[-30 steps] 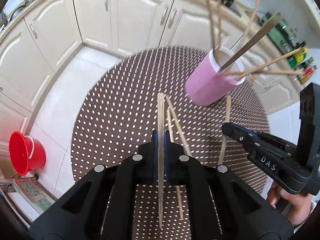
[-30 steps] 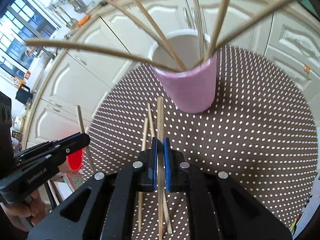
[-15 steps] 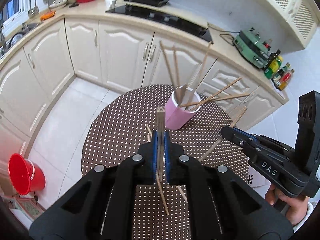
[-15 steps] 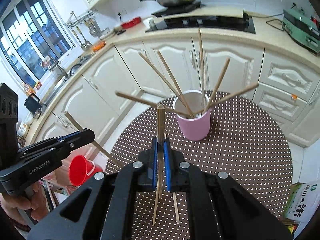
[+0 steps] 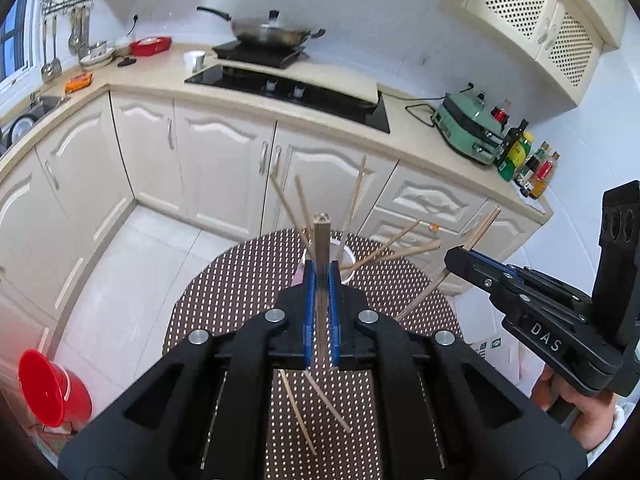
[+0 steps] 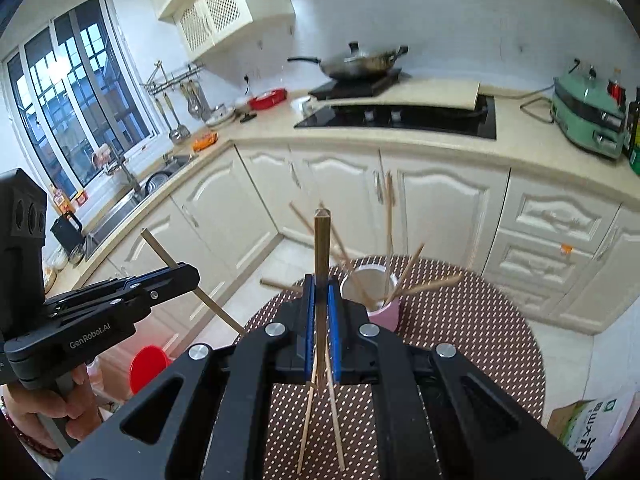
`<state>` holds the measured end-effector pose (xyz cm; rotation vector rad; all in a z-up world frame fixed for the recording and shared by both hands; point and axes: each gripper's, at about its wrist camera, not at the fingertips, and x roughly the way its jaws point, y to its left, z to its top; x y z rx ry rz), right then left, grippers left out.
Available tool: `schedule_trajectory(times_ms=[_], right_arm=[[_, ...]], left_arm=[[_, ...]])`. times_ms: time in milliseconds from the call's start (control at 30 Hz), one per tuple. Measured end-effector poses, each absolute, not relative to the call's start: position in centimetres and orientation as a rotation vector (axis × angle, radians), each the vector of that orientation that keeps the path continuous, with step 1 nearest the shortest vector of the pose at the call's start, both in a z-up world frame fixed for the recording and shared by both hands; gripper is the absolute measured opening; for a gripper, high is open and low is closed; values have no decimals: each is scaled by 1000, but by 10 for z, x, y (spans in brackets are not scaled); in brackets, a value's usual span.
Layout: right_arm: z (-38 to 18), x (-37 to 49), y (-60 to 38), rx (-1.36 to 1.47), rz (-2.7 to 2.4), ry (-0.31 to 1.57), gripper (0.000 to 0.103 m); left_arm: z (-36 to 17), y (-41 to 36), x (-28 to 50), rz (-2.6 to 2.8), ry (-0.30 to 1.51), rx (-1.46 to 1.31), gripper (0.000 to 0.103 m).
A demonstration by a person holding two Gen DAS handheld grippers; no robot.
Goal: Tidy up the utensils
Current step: 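Raise the held chopsticks upright and lower them into the pink cup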
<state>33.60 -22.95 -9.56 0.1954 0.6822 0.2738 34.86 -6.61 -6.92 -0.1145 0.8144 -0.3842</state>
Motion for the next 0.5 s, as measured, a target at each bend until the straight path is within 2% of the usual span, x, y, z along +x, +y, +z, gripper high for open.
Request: schedule_trajectory(times_ms=[500], right_arm=[[-76,372,-253,168,259,607,5]], left_arm=[[-53,-95,392,-366,775,-112,6]])
